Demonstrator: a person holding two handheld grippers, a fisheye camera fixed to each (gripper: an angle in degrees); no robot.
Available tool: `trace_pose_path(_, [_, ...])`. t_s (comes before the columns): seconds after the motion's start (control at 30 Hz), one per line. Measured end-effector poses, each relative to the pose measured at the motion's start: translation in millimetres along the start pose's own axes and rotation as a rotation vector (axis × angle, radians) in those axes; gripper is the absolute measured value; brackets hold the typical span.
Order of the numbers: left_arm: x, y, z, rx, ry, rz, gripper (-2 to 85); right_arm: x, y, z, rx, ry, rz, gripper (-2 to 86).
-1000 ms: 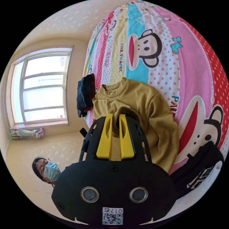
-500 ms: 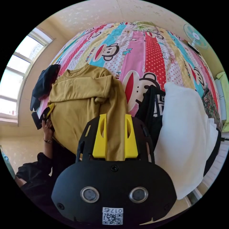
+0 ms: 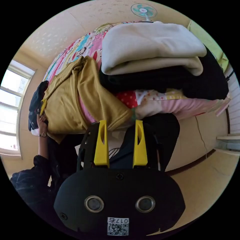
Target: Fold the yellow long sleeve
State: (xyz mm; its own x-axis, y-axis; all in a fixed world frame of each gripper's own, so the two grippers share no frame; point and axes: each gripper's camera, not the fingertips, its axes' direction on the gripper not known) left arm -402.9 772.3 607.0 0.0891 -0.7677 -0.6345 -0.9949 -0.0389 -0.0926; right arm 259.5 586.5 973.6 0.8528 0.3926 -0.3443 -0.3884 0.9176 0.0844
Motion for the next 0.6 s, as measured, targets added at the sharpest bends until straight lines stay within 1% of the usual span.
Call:
trace_pose_path(0.07, [-1,2,-4,0.012,0.008,-0.002,7.7,19,1,27,-0.017,-0.127,0.085,13.6])
trace_pose_path(0.1, [-1,4,-7,0.022,0.014,-0.002,7.7,26,1,47,-0.039,-0.275,0.118,11.5])
trace_pose_path(0.13, [-1,7,-11,0.037,0.026,-0.002,7.7,31,4,61,-0.04,-0.369,0.146,9.5])
trace_pose_path(0.2, [-3,12,-18,0.065,0.05,-0.004,7.8,33,13,55,-0.015,-0.362,0.166,6.9])
trace_pose_path(0.27, [-5,16,-25,0.092,0.073,-0.008,7.8,19,19,27,0.002,-0.385,0.061,4.8])
trace_pose_path(0.3, [-6,18,-28,0.105,0.083,-0.009,7.8,4,21,-4,0.032,-0.435,-0.029,4.3])
trace_pose_path(0.33, [-6,19,-29,0.109,0.086,-0.008,7.8,-14,18,-41,0.066,-0.442,-0.119,4.0])
trace_pose_path(0.37, [-5,19,-30,0.106,0.084,-0.009,7.8,-24,15,-62,0.092,-0.435,-0.174,3.9])
trace_pose_path(0.43, [-5,16,-27,0.077,0.058,-0.026,7.8,-63,-6,-152,0.256,-0.279,-0.357,3.5])
trace_pose_path(0.5, [-4,14,-25,0.056,0.046,-0.03,7.8,-88,-30,-211,0.369,-0.176,-0.476,3.4])
trace_pose_path(0.53, [-4,14,-26,0.053,0.048,-0.027,7.9,-97,-51,-244,0.432,-0.14,-0.503,3.3])
trace_pose_path(0.6, [-4,15,-28,0.058,0.067,-0.021,8.0,-104,-90,-279,0.481,-0.114,-0.529,3.3])
